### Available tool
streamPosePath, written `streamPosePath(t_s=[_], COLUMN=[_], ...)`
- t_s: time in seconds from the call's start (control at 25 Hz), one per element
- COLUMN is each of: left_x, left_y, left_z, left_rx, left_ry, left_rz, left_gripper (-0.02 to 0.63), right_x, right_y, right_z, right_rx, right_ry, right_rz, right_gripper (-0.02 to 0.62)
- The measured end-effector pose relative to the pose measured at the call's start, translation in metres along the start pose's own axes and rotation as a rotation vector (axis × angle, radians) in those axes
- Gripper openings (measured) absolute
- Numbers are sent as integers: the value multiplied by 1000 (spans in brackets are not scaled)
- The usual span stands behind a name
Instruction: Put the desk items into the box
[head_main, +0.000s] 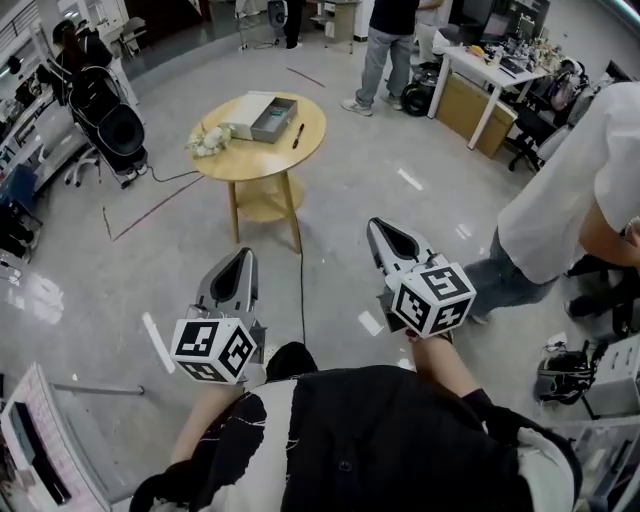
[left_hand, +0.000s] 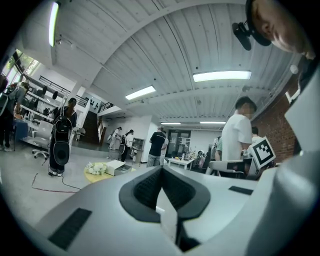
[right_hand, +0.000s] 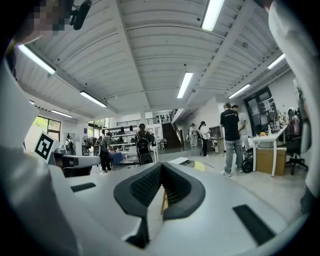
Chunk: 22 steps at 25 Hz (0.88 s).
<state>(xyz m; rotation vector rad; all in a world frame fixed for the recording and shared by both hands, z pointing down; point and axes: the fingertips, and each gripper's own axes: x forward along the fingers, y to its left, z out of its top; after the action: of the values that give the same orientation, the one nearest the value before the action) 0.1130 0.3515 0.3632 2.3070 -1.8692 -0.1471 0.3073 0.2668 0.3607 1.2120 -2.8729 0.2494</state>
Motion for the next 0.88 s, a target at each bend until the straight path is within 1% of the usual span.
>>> streamPosePath(t_s=[0.12, 0.24, 0.36, 0.6, 0.88], left_x=[6, 23, 42, 88, 140], left_y=[4, 7, 16, 43, 81], left_z=[0, 5, 9, 19, 48], left_rx=[-1, 5, -7, -19, -5], left_ry=[-2, -10, -14, 5, 3], left_rz=[1, -25, -52, -106, -152], left_gripper=[11, 11, 11, 11, 11], right_x=[6, 17, 35, 82, 141], right_y=[-3, -11, -19, -32, -42], right_z=[-1, 2, 5, 19, 41], right_rx=[5, 19, 28, 17, 21], right_ry=[-3, -10, -9, -10, -35], right_rz=[-2, -17, -33, -61, -87], right_gripper=[5, 5, 5, 5, 5])
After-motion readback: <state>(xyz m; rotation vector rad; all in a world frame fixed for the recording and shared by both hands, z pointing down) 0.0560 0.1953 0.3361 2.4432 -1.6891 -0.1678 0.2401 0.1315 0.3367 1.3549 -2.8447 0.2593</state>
